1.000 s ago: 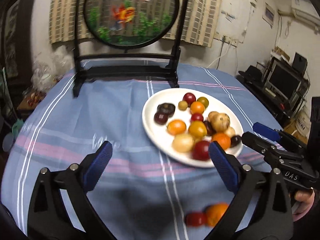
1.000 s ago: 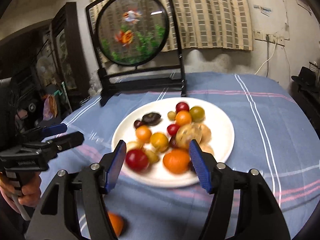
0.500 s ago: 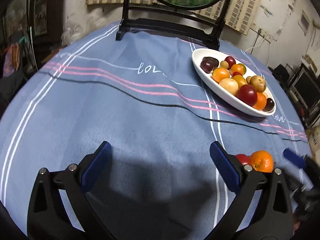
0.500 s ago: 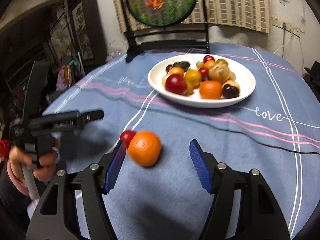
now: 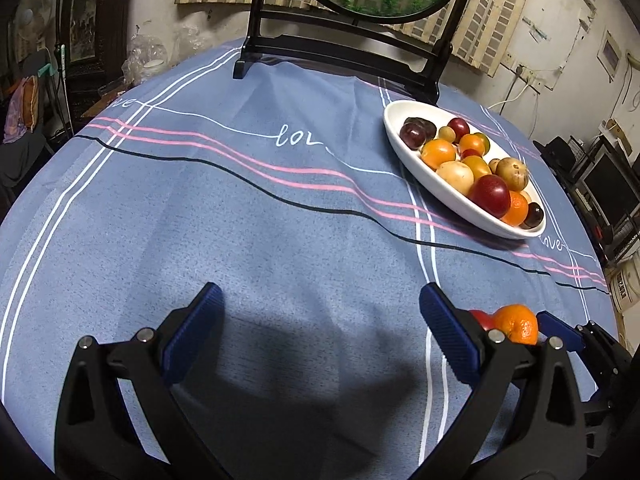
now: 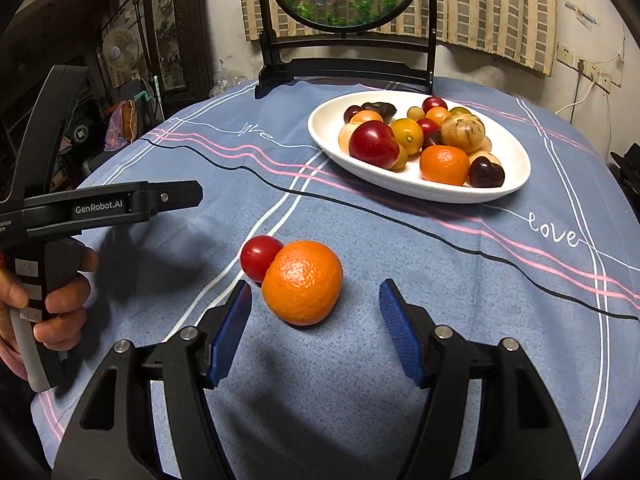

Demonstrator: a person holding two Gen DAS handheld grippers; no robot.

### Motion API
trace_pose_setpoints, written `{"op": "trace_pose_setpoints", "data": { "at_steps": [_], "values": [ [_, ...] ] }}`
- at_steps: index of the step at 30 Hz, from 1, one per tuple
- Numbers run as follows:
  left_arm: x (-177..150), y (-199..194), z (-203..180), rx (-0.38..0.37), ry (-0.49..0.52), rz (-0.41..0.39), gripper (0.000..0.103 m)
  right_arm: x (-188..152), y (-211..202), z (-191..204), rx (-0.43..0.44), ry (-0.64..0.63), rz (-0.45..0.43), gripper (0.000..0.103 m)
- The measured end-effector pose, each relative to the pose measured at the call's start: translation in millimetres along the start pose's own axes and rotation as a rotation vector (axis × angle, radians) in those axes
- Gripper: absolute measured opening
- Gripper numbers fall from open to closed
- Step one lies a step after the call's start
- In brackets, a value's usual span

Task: Organize fruits
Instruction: 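Grasp the orange with the right tool while the left tool moves toward the red tomato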

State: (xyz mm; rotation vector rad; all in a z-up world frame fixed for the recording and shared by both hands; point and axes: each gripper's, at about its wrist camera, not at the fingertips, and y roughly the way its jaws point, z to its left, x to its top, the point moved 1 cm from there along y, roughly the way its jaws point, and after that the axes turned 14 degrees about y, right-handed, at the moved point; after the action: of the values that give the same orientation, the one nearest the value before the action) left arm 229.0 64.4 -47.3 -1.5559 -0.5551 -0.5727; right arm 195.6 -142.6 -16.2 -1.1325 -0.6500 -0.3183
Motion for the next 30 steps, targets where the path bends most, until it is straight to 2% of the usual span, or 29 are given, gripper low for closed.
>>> {"op": "trace_pose_setpoints", "data": {
  "at_steps": [10,18,22,27,30],
  "values": [
    [0,2,0,-0.001,0.0,0.01,0.1,2,2,1,-0.007,0.006,-0.005,0.062],
    [-1,2,-1,0.004,0.006,0.007,0.1,5,10,2,0.006,0.012,0.019,0.054],
    [-1,1,-3,0.004,0.011,0.004,0.1,6,17,2,0.026,0.022,0.047,0.046],
    [-1,1,-2,0.011,0.012,0.0,0.1,6,12,-1,0.032,0.039,0.032,0.044],
    [-1,0,-4,-0.012,0.025,0.0,0.1,9,5,-10,0.038,0.084,0.013,0.044]
  ]
}}
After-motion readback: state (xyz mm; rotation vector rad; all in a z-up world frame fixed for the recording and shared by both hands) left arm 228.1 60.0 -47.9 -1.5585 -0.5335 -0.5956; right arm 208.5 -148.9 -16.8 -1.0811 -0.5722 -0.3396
